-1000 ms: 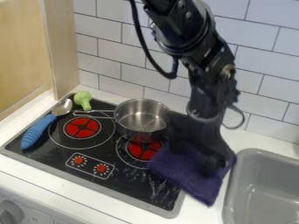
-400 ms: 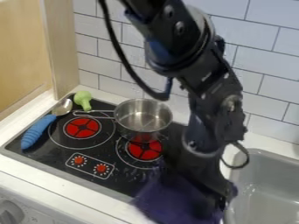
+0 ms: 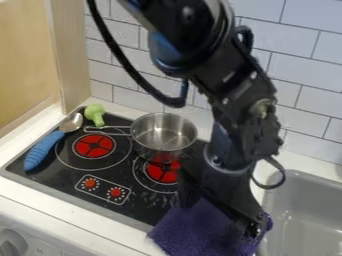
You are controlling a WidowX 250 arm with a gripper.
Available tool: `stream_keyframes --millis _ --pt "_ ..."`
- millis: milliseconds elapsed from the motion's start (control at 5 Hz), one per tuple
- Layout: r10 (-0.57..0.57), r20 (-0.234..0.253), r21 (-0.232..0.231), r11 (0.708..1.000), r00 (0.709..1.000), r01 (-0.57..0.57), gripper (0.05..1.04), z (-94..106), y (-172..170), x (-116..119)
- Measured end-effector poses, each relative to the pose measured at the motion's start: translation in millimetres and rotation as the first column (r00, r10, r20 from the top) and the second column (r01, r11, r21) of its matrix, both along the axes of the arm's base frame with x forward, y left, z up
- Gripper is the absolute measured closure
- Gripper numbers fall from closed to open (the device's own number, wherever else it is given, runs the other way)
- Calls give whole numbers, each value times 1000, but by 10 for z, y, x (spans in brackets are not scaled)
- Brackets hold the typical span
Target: Moved a blue towel to bottom right stove.
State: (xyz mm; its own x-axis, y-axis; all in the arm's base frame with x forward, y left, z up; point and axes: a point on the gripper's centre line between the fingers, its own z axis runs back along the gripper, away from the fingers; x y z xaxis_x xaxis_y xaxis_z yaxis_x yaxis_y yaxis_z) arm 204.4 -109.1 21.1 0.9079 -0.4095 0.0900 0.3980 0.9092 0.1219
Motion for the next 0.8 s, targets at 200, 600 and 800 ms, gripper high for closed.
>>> stream_keyframes --millis 200,600,800 --pt "0 11 11 1000 1000 0 84 41 30 12" --pt "6 133 -11 1000 991 -4 84 459 86 58" --pt "5 162 -11 1000 987 -4 84 585 121 48"
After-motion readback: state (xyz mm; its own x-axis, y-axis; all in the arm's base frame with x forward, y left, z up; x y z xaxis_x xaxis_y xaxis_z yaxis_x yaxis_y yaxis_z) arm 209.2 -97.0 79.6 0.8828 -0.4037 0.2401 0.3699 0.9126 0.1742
